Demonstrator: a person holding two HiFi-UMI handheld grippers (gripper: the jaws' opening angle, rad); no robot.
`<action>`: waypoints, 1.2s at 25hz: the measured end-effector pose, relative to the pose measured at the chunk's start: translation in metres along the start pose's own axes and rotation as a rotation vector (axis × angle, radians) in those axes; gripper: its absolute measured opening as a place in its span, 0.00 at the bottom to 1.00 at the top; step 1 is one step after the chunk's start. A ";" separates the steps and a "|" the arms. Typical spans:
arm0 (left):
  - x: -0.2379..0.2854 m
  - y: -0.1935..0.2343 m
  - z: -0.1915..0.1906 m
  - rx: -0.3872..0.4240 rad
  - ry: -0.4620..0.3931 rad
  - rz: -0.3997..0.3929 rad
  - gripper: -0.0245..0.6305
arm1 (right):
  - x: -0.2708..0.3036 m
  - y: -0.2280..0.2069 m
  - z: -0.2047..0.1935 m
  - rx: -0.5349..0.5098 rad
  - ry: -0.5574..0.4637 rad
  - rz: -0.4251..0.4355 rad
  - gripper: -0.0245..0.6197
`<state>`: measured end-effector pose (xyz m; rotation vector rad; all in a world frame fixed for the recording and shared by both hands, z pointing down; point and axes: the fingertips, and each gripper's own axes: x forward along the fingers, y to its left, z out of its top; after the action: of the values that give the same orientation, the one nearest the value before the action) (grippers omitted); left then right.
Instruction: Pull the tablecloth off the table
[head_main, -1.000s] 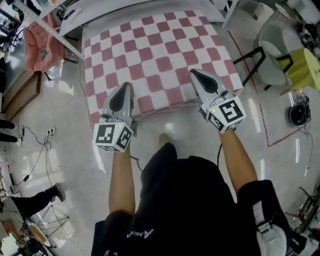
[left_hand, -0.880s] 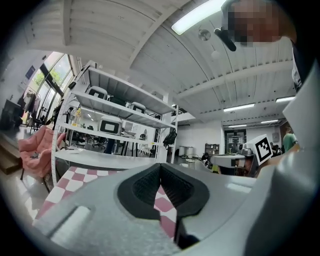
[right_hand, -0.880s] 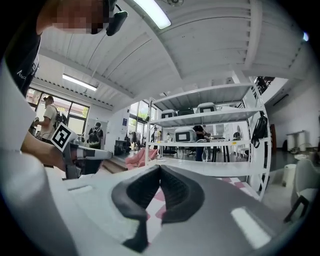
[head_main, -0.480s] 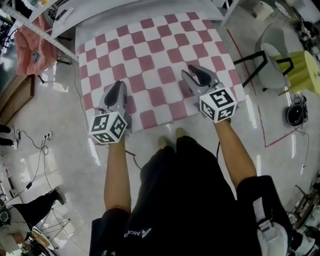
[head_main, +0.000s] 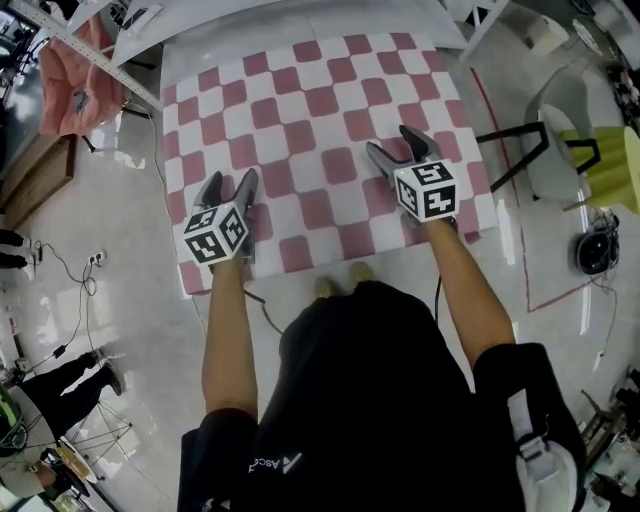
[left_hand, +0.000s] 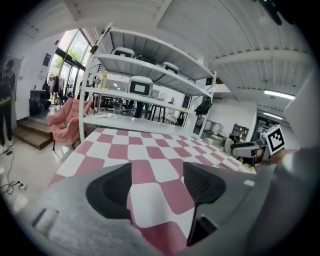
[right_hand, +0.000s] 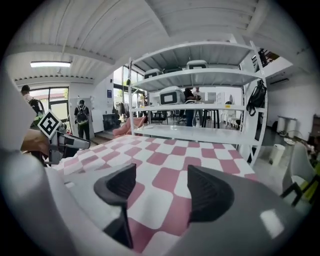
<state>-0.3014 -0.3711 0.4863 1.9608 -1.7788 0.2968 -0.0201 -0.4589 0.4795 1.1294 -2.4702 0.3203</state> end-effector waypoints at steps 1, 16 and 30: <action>0.005 0.006 -0.006 -0.005 0.031 0.018 0.52 | 0.006 -0.007 -0.006 0.010 0.027 -0.011 0.53; 0.069 0.064 -0.056 -0.050 0.329 0.160 0.58 | 0.074 -0.084 -0.078 0.115 0.346 -0.142 0.62; 0.078 0.055 -0.061 0.057 0.373 0.180 0.47 | 0.079 -0.076 -0.079 0.102 0.354 -0.133 0.46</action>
<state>-0.3356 -0.4124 0.5857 1.6496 -1.7115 0.7302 0.0121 -0.5324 0.5883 1.1585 -2.0800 0.5596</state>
